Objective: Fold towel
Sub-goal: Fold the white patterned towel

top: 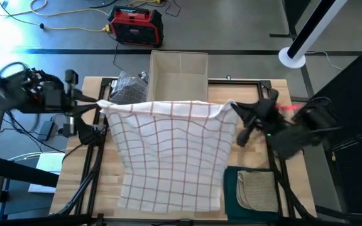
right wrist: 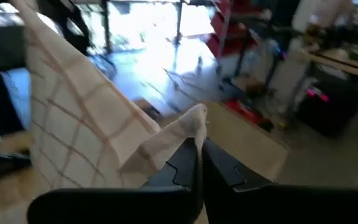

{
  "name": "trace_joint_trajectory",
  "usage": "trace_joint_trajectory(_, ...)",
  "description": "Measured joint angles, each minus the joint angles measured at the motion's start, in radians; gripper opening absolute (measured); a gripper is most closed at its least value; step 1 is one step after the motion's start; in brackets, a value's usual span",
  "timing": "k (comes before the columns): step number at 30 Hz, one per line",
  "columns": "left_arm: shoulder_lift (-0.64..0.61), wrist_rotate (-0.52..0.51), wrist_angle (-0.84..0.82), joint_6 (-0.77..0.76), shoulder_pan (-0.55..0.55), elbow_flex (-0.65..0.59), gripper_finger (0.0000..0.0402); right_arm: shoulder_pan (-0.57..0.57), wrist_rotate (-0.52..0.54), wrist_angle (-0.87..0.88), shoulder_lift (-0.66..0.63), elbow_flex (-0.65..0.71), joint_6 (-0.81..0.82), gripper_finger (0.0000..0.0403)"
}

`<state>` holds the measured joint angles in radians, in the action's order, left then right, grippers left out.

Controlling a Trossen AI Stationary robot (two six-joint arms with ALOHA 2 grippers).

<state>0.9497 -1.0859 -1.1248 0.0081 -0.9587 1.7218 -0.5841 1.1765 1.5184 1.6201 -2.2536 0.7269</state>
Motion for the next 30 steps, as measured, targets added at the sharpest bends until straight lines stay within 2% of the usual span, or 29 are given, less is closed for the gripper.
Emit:
trace_joint_trajectory(2,-0.037,-0.031,-0.052,-0.088,0.014,-0.063,0.0012,0.041,-0.040,0.053,0.002,0.046,0.077,0.0000)
trace_joint_trajectory(6,-0.139,-0.104,-0.103,-0.219,0.028,-0.191,0.0012,0.133,-0.135,0.005,-0.014,0.179,0.000,0.0000)
trace_joint_trajectory(11,-0.270,-0.103,-0.108,-0.359,0.030,-0.363,0.0012,0.229,-0.305,-0.018,-0.012,0.347,0.014,0.0000)
trace_joint_trajectory(14,-0.341,-0.099,-0.107,-0.433,0.030,-0.453,0.0012,0.256,-0.355,-0.045,-0.012,0.408,0.016,0.0000)
trace_joint_trajectory(19,-0.436,-0.097,-0.106,-0.486,0.030,-0.583,0.0012,0.302,-0.362,-0.042,-0.019,0.454,0.032,0.0000)
trace_joint_trajectory(24,-0.520,-0.092,-0.106,-0.504,0.030,-0.658,0.0012,0.350,-0.343,-0.046,-0.019,0.465,-0.007,0.0000)
trace_joint_trajectory(27,-0.565,-0.049,-0.108,-0.533,0.030,-0.694,0.0012,0.363,-0.348,-0.071,-0.020,0.465,-0.040,0.0000)
trace_joint_trajectory(30,-0.599,0.051,-0.078,-0.605,0.030,-0.725,0.0012,0.364,-0.449,-0.126,-0.024,0.465,-0.078,0.0000)
